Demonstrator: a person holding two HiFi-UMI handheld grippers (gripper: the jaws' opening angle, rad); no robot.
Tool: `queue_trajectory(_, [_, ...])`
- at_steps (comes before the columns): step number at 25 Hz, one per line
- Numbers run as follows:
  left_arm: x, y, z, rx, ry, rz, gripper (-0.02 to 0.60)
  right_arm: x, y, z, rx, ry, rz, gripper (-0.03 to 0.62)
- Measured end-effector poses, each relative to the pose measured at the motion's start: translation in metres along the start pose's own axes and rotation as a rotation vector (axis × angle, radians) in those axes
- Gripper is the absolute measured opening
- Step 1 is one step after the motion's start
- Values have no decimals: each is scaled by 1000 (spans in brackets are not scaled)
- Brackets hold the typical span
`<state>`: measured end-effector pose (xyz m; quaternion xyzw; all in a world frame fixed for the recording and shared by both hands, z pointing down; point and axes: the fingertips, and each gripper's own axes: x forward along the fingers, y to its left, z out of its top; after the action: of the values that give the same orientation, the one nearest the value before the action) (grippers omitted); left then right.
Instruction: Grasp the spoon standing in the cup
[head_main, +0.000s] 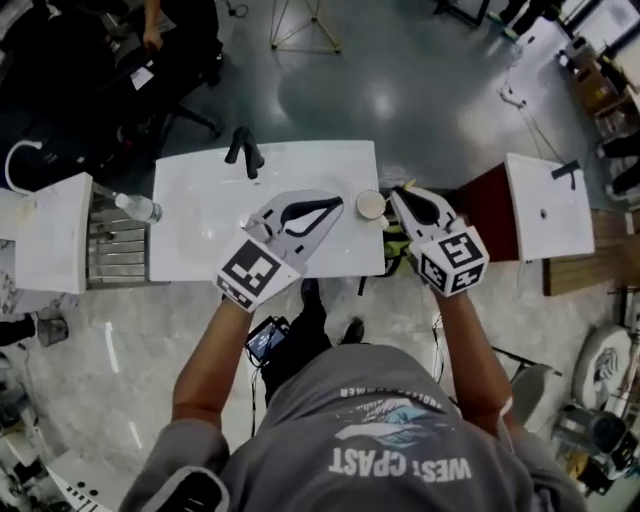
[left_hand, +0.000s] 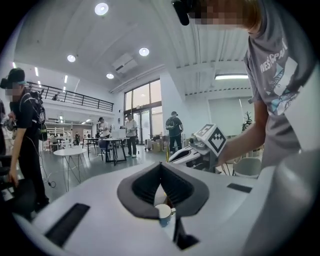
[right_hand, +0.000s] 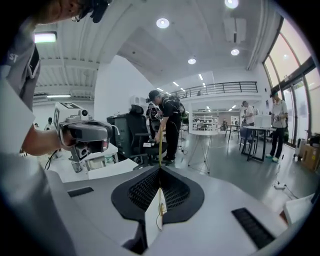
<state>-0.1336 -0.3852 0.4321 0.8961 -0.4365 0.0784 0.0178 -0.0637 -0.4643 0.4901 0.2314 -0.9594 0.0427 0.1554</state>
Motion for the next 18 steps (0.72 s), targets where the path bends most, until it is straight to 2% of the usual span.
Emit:
queue_trajectory(3, [-14,-4,12,52,-25,25,2,-12,17,18,-65,-24,12,34])
queue_trajectory(11, [-43,-31,37,113,-47,66,2,-51,62,69,-216,-86,48,34])
queue_trajectory(18, [-59,-57,77,236,-79,82,2,-90,93,102,-307,-140,77,34])
